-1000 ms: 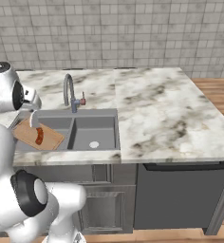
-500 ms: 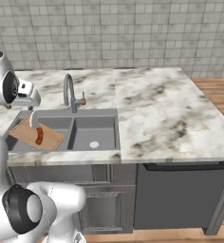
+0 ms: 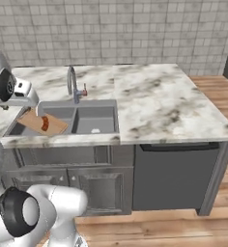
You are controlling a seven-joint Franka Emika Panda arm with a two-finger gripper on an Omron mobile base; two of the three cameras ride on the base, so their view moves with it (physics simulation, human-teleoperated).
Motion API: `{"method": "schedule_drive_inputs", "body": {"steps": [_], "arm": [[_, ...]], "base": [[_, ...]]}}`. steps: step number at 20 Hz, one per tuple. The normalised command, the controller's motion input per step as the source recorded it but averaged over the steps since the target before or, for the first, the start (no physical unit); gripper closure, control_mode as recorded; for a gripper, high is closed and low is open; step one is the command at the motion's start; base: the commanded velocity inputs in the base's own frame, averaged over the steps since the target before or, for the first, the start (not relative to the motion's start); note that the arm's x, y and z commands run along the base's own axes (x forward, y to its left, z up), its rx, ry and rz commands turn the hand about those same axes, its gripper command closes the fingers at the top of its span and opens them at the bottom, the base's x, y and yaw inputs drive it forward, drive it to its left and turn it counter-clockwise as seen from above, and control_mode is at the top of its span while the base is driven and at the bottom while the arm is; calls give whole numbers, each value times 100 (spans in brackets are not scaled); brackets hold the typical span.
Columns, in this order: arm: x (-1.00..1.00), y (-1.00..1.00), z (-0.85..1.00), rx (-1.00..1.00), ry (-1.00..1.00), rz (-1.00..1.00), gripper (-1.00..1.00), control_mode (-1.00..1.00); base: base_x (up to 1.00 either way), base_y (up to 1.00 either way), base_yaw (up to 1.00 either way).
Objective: Move the cutting board and knife to the sink. Then move spray from the cabinet to the counter.
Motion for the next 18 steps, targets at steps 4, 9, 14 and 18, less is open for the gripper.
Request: {"method": "schedule_drive_inputs", "body": {"steps": [4,9,14,18], "arm": [[0,0,0,0,0,0,-100,100],[0,0,0,0,0,0,-100,100],[0,0,0,0,0,0,-100,100],[0,0,0,0,0,0,-100,100]], "base": [[-72,12,32],[-11,34,97],[-2,25,100],[20,19,94]]}}
